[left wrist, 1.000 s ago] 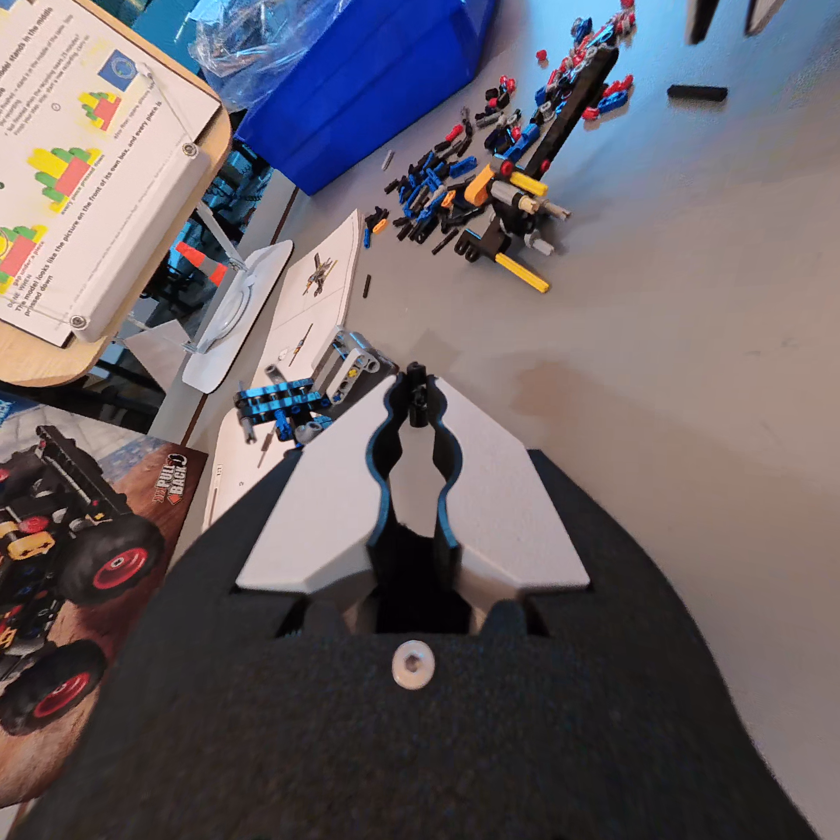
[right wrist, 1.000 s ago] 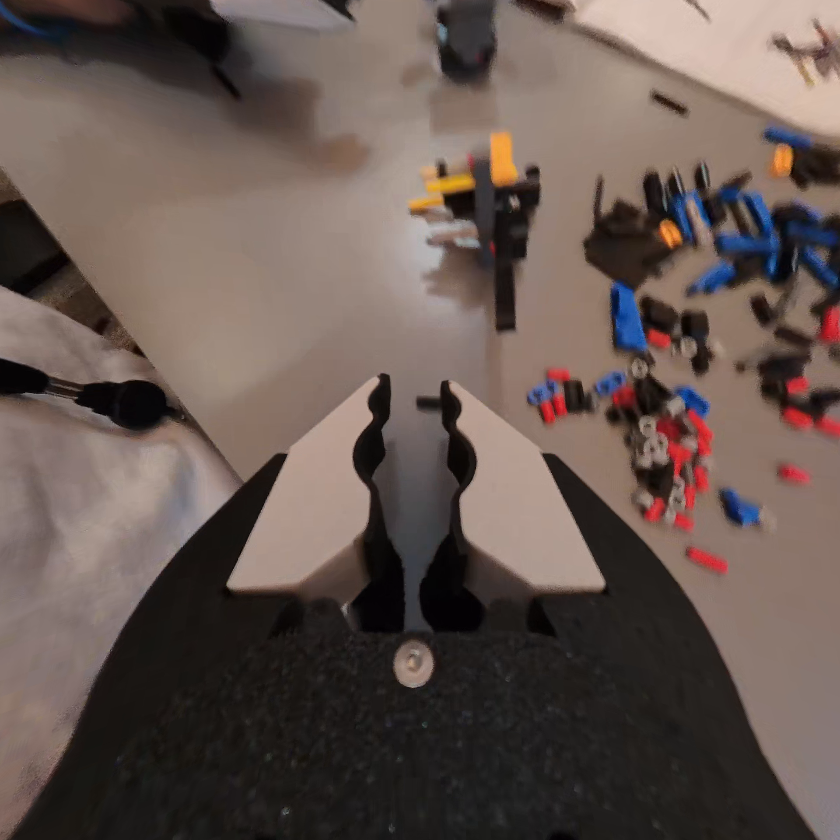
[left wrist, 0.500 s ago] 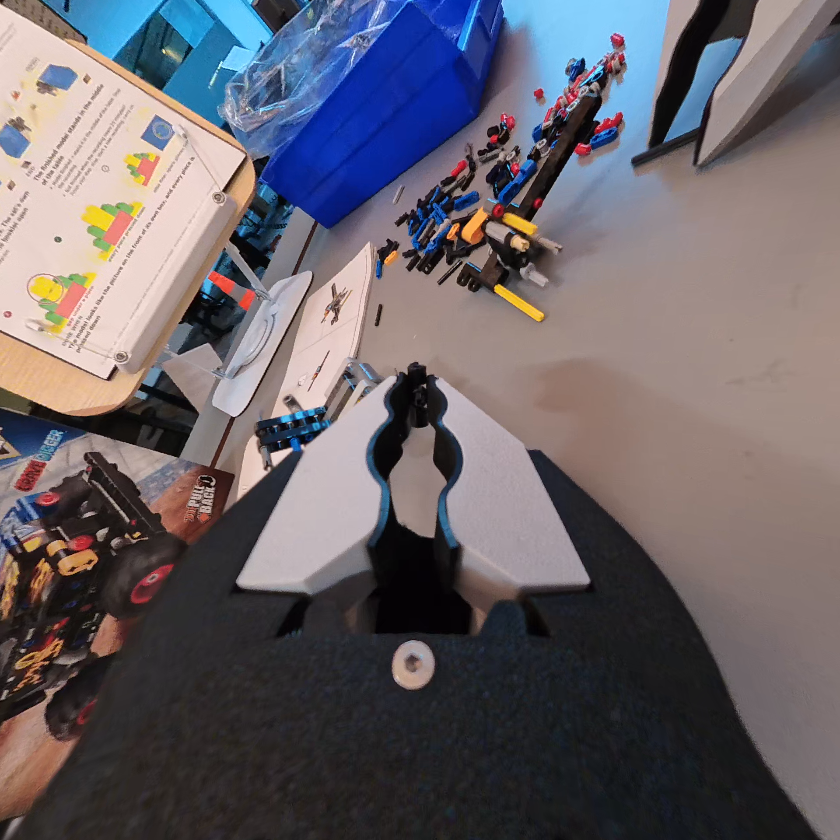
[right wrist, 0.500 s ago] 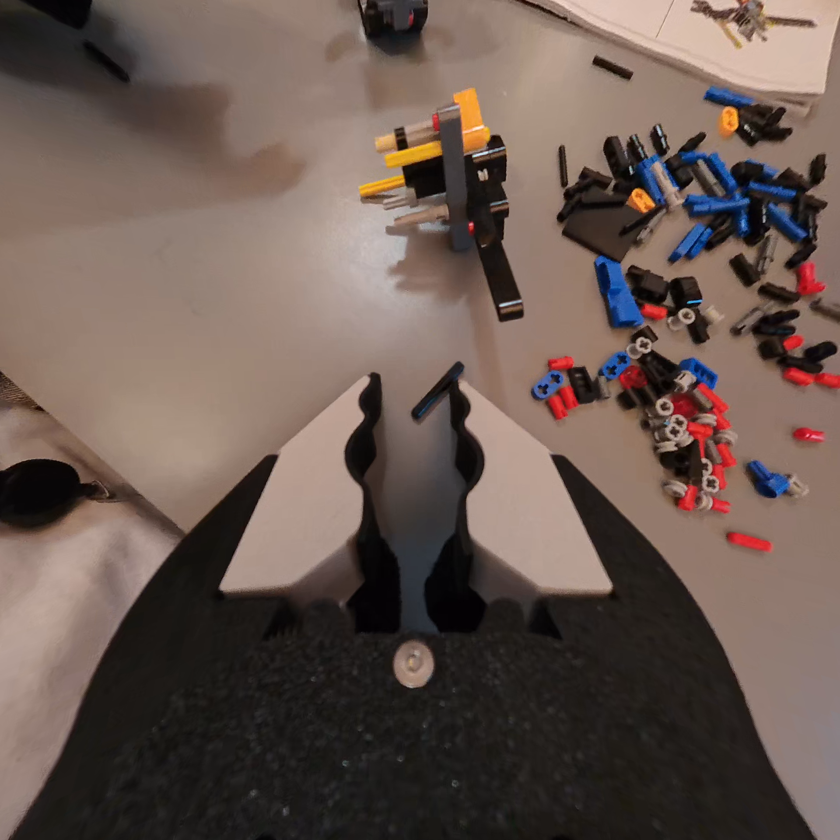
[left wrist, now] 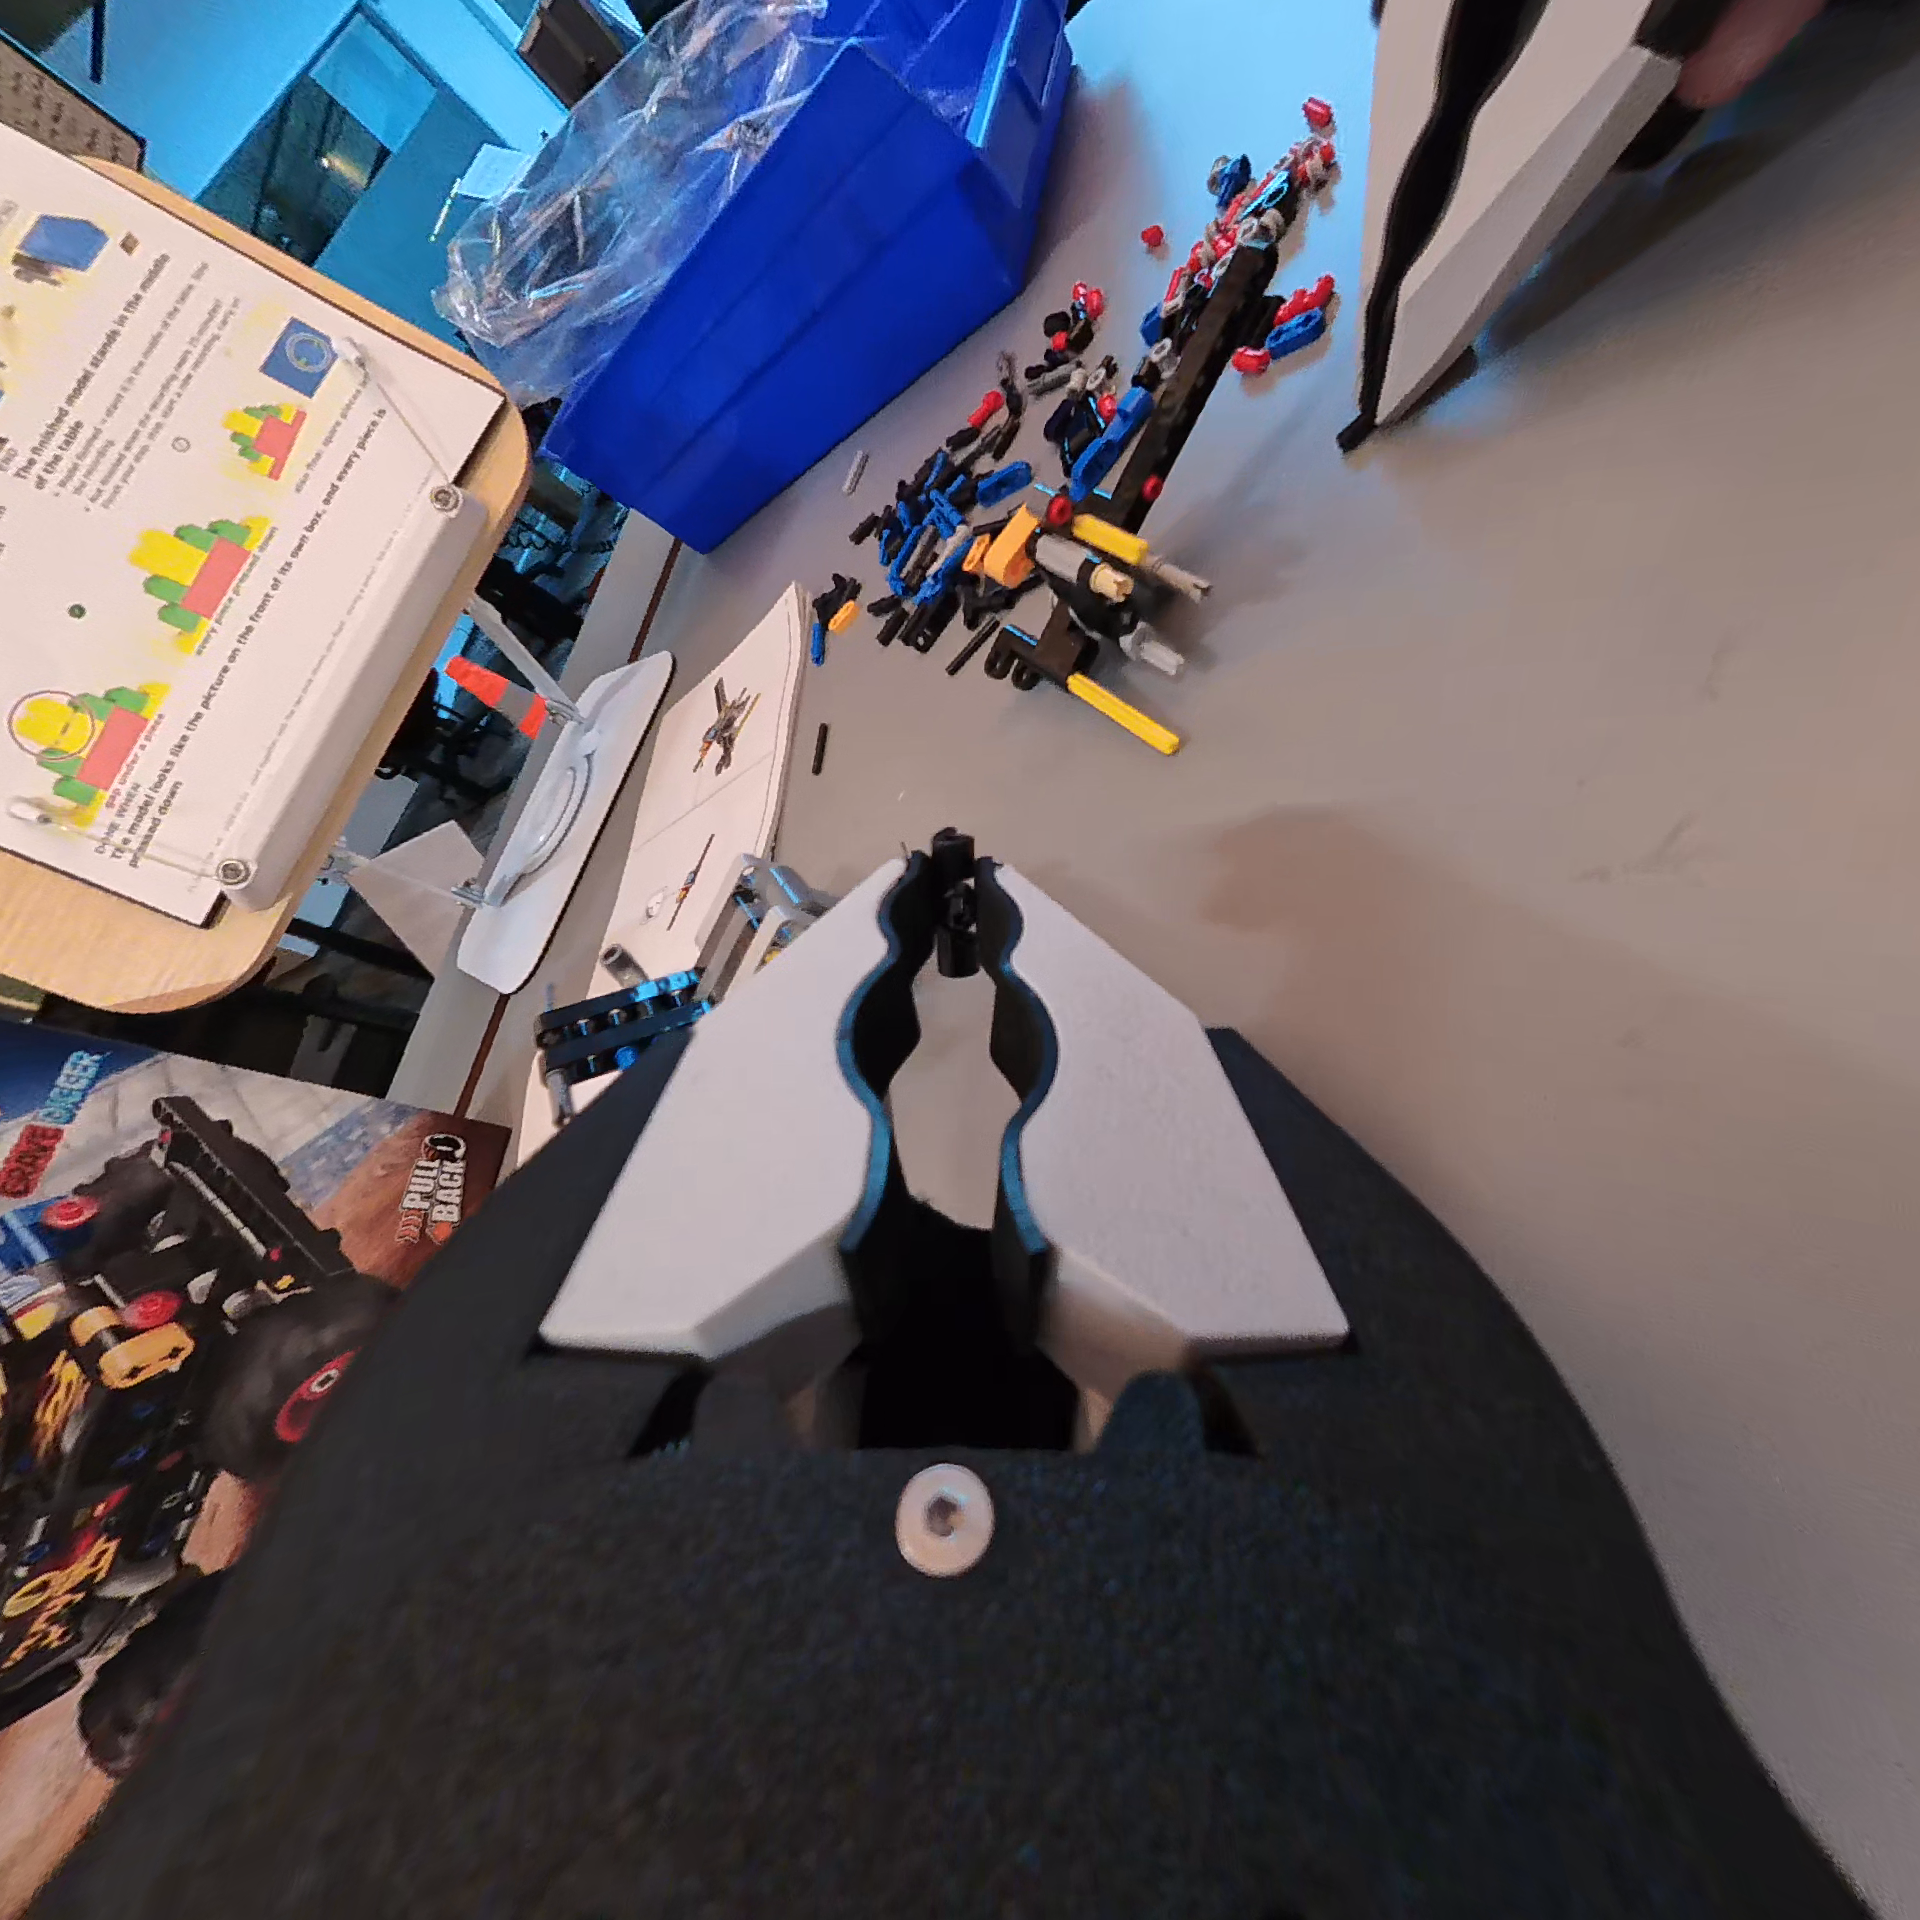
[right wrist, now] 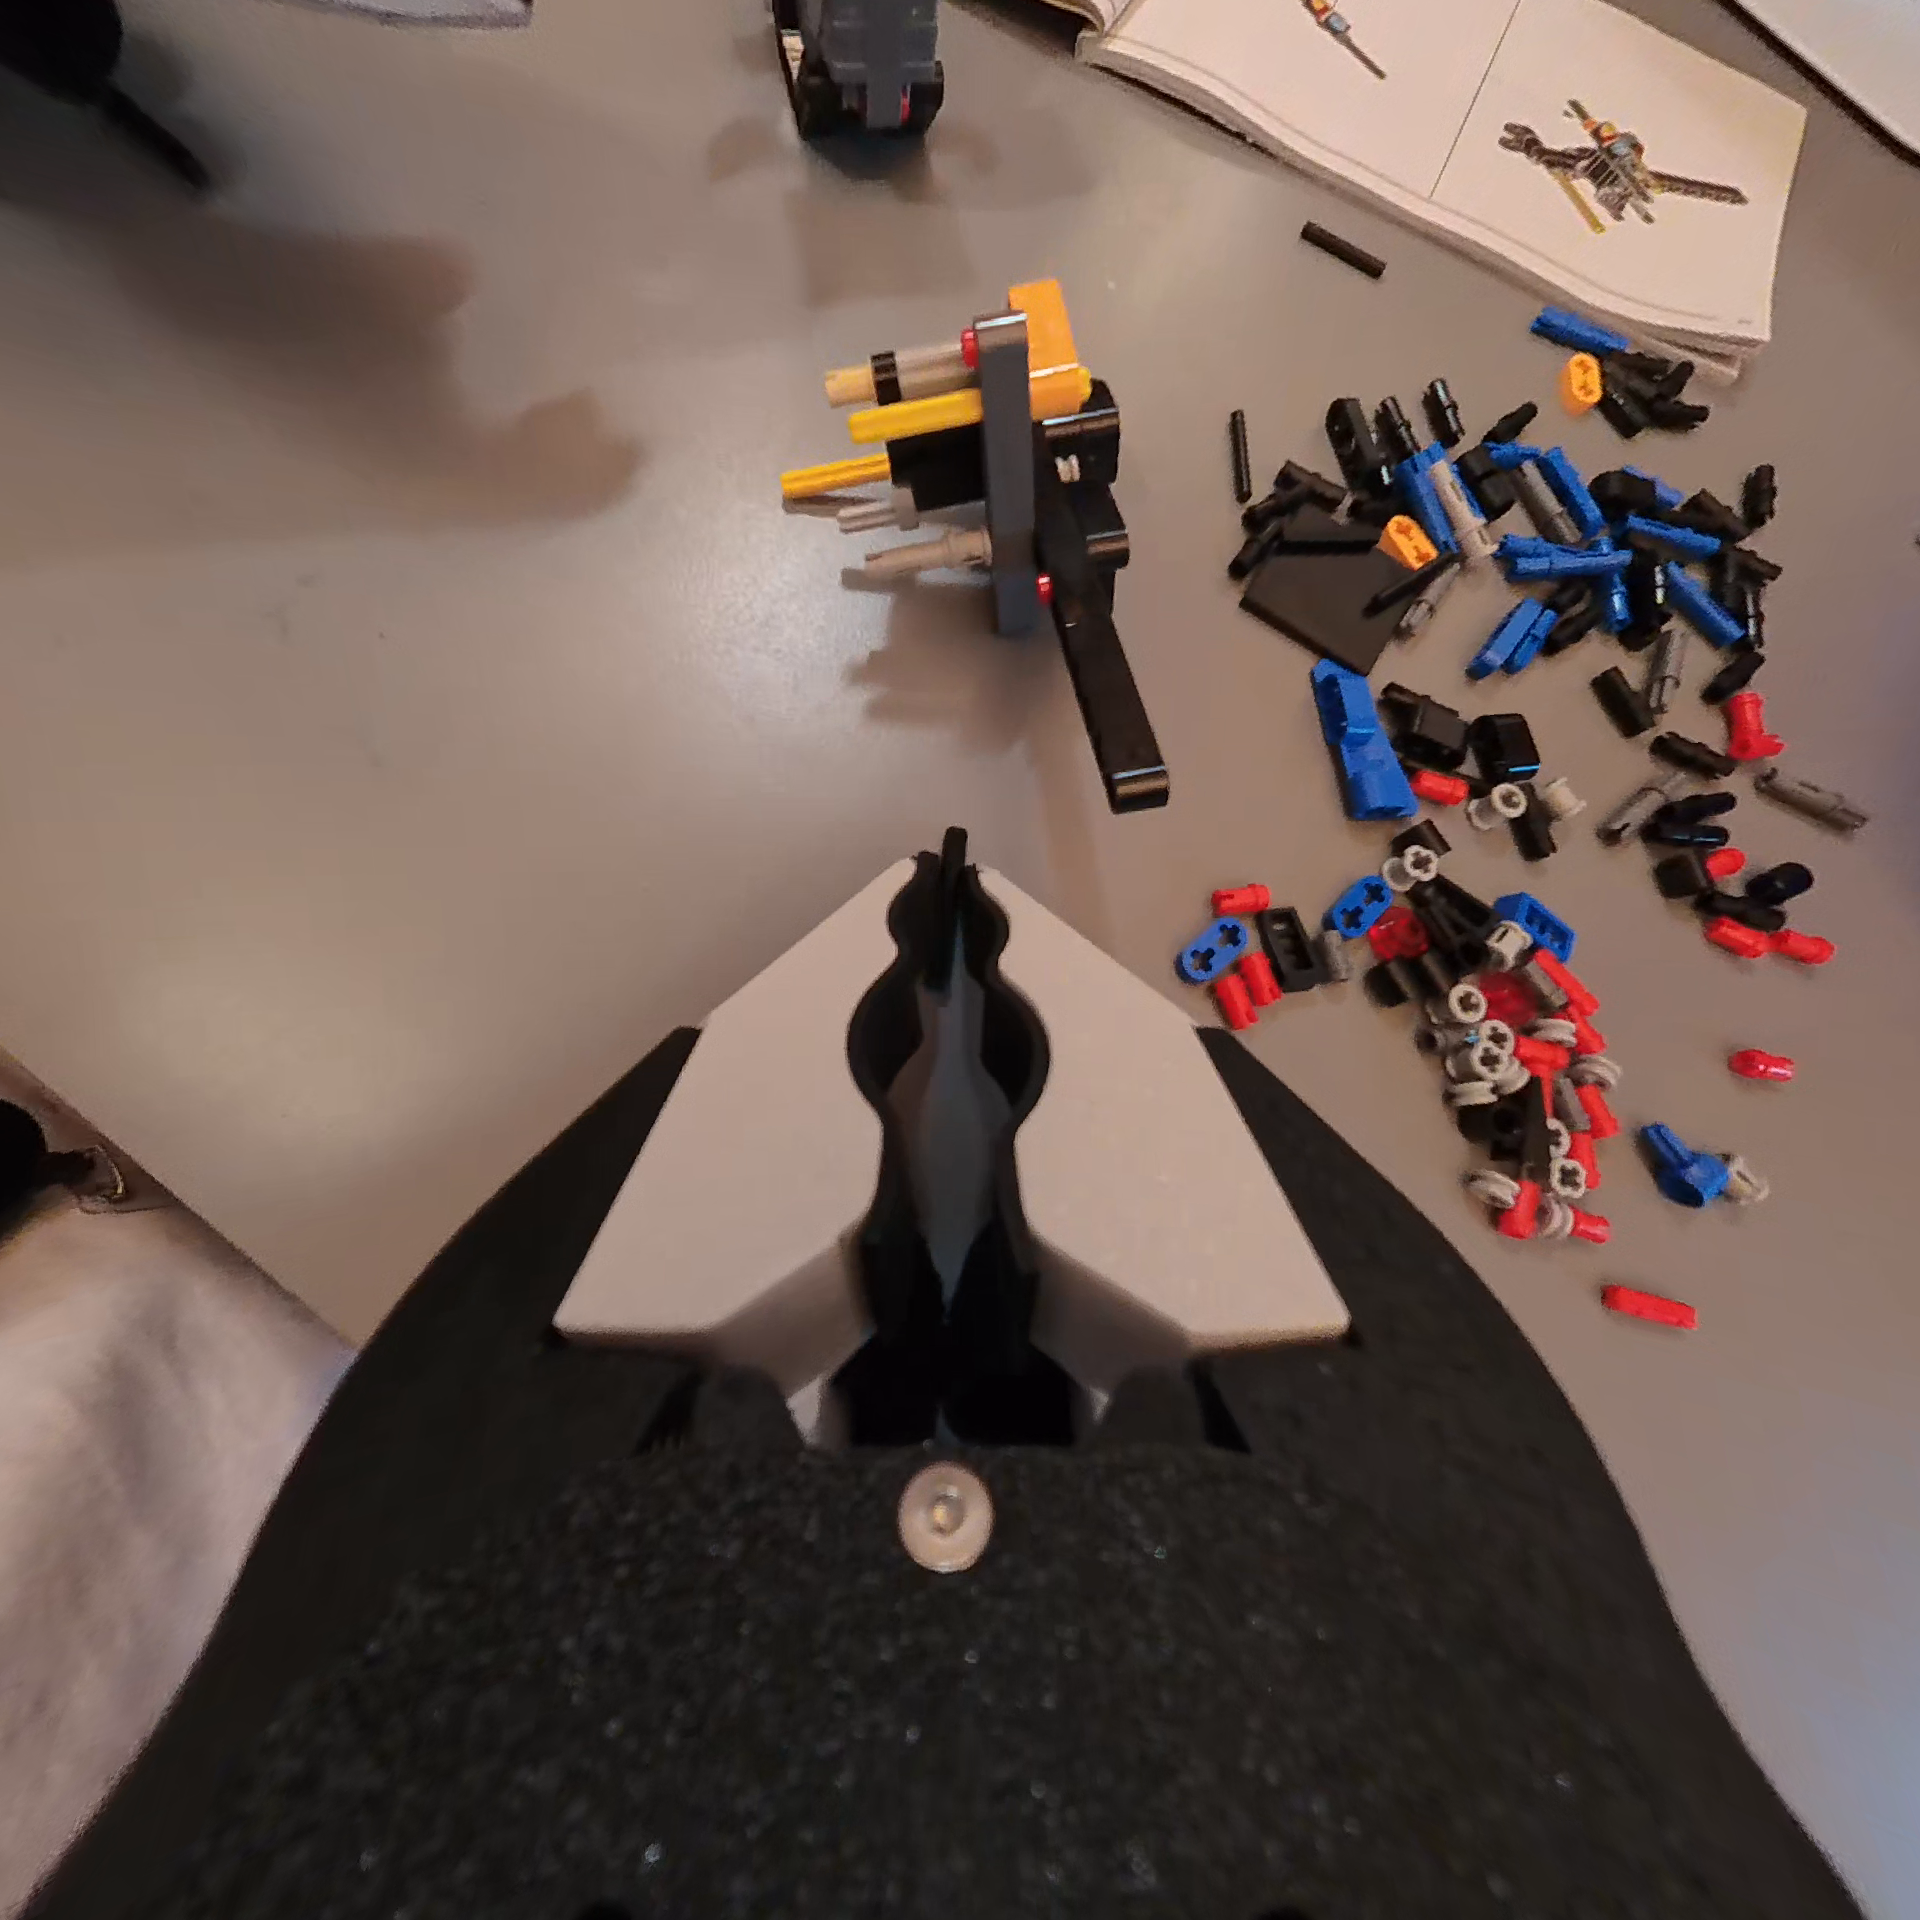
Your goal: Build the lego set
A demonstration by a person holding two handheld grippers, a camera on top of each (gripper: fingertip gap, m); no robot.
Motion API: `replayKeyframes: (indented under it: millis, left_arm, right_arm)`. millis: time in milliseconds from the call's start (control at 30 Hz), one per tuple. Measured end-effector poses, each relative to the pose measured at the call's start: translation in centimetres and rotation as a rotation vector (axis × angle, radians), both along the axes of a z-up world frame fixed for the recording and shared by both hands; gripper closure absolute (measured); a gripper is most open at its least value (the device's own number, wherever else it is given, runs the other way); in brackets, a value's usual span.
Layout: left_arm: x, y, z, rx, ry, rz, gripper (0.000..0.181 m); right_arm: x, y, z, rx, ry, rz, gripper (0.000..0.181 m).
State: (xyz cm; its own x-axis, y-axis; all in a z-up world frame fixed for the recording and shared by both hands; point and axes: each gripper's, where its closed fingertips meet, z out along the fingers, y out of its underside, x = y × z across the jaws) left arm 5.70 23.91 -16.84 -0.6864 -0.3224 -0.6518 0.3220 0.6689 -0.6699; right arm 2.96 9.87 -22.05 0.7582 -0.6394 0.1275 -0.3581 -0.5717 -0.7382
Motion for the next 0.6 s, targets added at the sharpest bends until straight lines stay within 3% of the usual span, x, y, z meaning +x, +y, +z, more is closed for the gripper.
replayKeyframes:
  millis: [33, 133, 367, 600]
  left_arm:
    - [-0.1, -0.1, 0.0, 0.0, -0.003, -0.004, 0.176]
    - [-0.2, -0.4, 0.0, 0.006, -0.011, -0.012, 0.175]
    - [-1.5, -1.3, -0.5, 0.139, -0.197, -0.067, 0.176]
    - [-2.2, -1.4, -1.3, 0.295, -0.375, -0.089, 0.176]
  right_arm:
    - [0.0, 0.0, 0.0, 0.004, 0.002, 0.009, 0.179]
    - [-0.3, 0.7, 0.2, 0.047, 0.043, 0.036, 0.18]
    - [-3.2, 10.0, 5.0, 0.345, 0.144, 0.353, 0.18]
    - [-2.3, 12.5, 4.5, 0.475, 0.298, 0.377, 0.18]
